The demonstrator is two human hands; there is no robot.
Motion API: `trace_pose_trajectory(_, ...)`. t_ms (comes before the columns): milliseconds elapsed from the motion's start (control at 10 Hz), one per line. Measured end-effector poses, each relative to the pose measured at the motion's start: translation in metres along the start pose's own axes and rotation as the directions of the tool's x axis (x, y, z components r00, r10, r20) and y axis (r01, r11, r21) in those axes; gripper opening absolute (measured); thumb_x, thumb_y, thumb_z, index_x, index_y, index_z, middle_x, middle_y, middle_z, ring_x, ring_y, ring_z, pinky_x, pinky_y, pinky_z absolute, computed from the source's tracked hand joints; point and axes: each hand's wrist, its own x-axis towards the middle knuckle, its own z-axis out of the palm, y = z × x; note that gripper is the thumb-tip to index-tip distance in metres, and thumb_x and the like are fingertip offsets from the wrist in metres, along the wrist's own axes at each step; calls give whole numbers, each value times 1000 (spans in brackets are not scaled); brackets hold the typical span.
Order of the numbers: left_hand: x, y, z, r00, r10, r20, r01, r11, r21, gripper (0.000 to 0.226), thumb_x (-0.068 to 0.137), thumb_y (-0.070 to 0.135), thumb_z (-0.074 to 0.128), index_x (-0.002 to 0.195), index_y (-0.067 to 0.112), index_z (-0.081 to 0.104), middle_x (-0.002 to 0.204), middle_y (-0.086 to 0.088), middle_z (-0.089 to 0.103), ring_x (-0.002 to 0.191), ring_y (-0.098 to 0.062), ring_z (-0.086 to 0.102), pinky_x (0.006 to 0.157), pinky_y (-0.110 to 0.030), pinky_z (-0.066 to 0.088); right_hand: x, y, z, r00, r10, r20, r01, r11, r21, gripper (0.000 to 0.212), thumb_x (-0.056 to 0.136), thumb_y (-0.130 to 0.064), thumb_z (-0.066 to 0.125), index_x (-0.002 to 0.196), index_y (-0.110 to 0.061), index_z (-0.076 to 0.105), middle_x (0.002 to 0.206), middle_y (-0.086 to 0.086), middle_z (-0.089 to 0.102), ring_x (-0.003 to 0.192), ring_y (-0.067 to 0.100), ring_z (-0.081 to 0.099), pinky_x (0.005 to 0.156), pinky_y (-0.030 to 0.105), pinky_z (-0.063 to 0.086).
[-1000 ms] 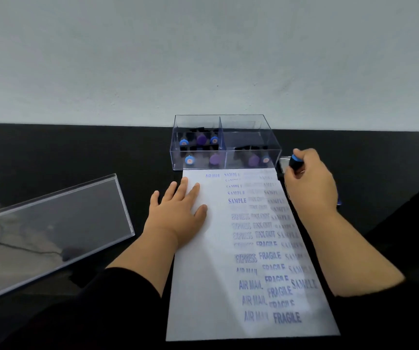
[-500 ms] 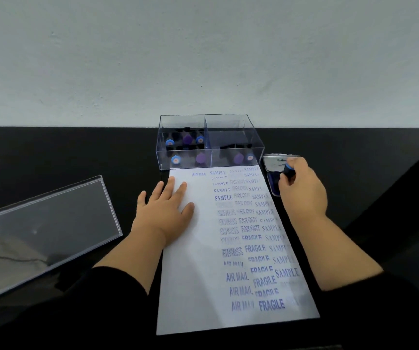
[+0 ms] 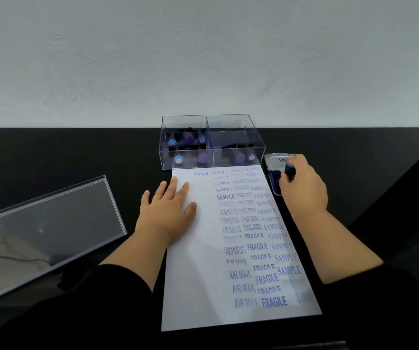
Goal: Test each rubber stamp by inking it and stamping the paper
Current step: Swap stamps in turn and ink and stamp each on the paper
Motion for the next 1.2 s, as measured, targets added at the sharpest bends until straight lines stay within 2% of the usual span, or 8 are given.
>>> trace_pose_trajectory(300, 1, 0, -1, 1000, -1, 8, 1, 1000, -5, 56, 99, 50, 14, 151, 35, -1, 159, 8, -14, 146, -14, -11, 117, -44, -8, 2, -4, -5, 999, -2, 47, 4, 999, -49, 22, 95, -16, 49, 117, -18, 44, 106, 7, 56, 80, 18, 50, 55, 29, 37)
trace_pose_trajectory(500, 1, 0, -1, 1000, 3, 0, -3, 1000, -4, 56, 99, 50, 15, 151, 35, -2, 158, 8, -15, 146, -14, -12, 117, -44, -8, 5, -19, -9, 998, -59, 8, 58, 995, 83, 31, 95, -17, 49, 126, -19, 44, 116, 4, 56, 83, 15, 49, 64, 36, 46)
trace_pose_trajectory(700, 2, 1, 0, 1000, 1, -7, -1, 1000, -19, 56, 99, 50, 15, 151, 36, -3, 158, 9, -16, 146, -12, -13, 117, -43, -10, 3, -54, 7, 982, -185, 28, 179, 971, 158, 29, 95, -22, 51, 123, -19, 45, 122, -2, 56, 88, 16, 55, 66, 33, 45)
trace_pose_trajectory(800, 1, 1, -1, 1000, 4, -11, -4, 1000, -24, 56, 100, 49, 15, 151, 36, -3, 158, 9, -16, 146, -13, -13, 116, -42, -11, 2, -67, 22, 972, -233, 41, 220, 954, 203, 28, 94, -22, 52, 122, -19, 46, 121, -4, 57, 88, 13, 54, 67, 31, 45)
trace_pose_trajectory(1000, 2, 0, 1, 1000, -1, -21, 0, 1000, -23, 56, 99, 50, 16, 151, 36, -2, 158, 9, -15, 146, -13, -14, 116, -43, -11, 2, -88, 53, 958, -273, 88, 242, 933, 265, 27, 94, -21, 53, 120, -21, 48, 124, -5, 58, 104, 19, 58, 76, 35, 49)
trace_pose_trajectory(1100, 2, 0, 1, 1000, 1, -22, -1, 1000, -28, 56, 99, 50, 17, 151, 37, -2, 158, 9, -16, 145, -13, -14, 116, -43, -11, 0, -92, 66, 953, -288, 91, 252, 923, 290, 25, 93, -21, 53, 118, -23, 50, 125, -10, 57, 103, 16, 58, 79, 36, 49)
trace_pose_trajectory(1200, 3, -1, 2, 1000, 2, -22, -3, 1000, -21, 57, 99, 50, 17, 151, 37, -3, 158, 9, -16, 145, -13, -15, 116, -43, -11, -4, -92, 74, 949, -304, 89, 266, 918, 294, 25, 92, -22, 55, 118, -23, 52, 118, -9, 60, 99, 14, 59, 77, 36, 50)
